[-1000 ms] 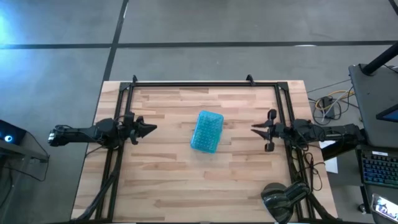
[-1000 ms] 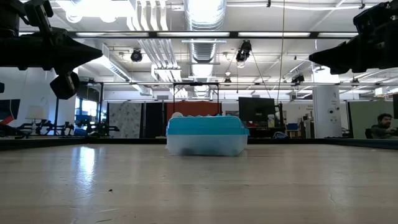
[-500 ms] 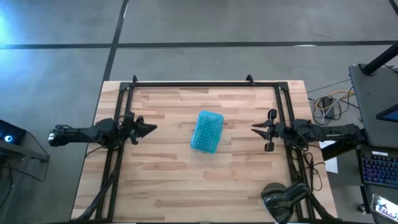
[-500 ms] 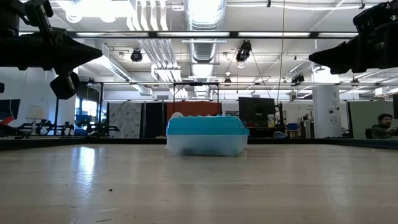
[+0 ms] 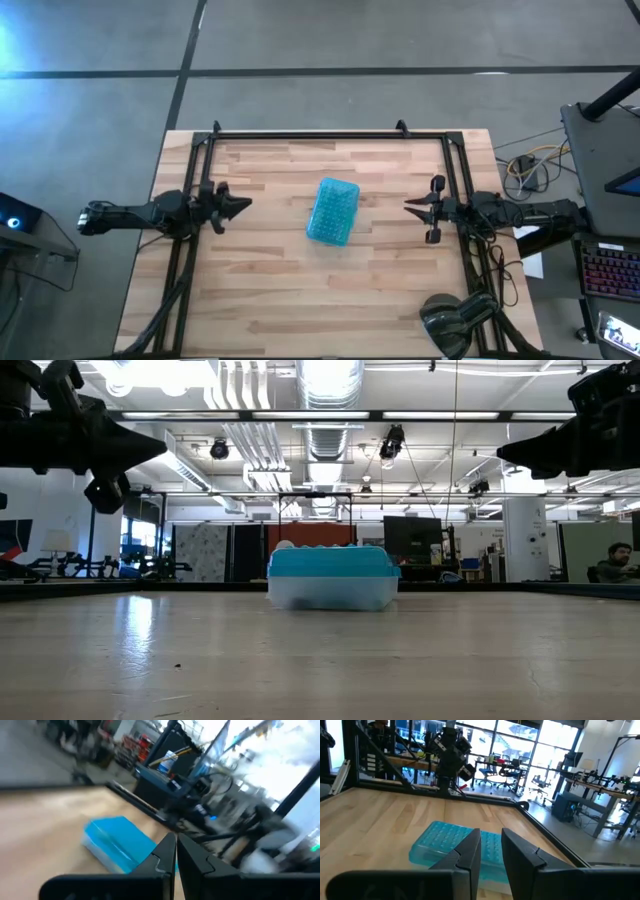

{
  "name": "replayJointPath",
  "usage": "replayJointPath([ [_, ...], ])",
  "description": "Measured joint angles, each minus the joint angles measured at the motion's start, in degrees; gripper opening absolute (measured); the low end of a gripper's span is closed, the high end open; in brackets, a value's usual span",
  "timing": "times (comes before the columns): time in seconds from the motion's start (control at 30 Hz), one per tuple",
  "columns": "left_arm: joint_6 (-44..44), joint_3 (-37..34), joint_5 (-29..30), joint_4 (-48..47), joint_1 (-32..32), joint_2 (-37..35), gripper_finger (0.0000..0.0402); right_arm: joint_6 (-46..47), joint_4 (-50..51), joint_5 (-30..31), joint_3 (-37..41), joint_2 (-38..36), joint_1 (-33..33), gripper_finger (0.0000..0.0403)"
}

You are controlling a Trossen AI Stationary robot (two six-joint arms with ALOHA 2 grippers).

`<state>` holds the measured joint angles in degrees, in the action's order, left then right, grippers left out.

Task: Pick & place school supplies into a supply box
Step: Return To Home Position

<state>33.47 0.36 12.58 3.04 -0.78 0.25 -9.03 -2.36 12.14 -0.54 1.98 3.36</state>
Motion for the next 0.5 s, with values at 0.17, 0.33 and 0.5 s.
replayJointPath([
  [0.17, -19.8, 0.0, 1.7, 0.2, 0.0, 0.0, 0.0, 0.0, 0.0, 0.0, 0.0, 0.0, 0.0, 0.0068],
  [0.33, -29.7, 0.0, 2.2, 0.3, 0.0, 0.0, 0.0, 0.0, 0.0, 0.0, 0.0, 0.0, 0.0, 0.0068],
  [0.5, -32.9, 0.0, 2.3, 0.4, 0.0, 0.1, 0.0, 0.0, 0.0, 0.0, 0.0, 0.0, 0.0, 0.0068],
])
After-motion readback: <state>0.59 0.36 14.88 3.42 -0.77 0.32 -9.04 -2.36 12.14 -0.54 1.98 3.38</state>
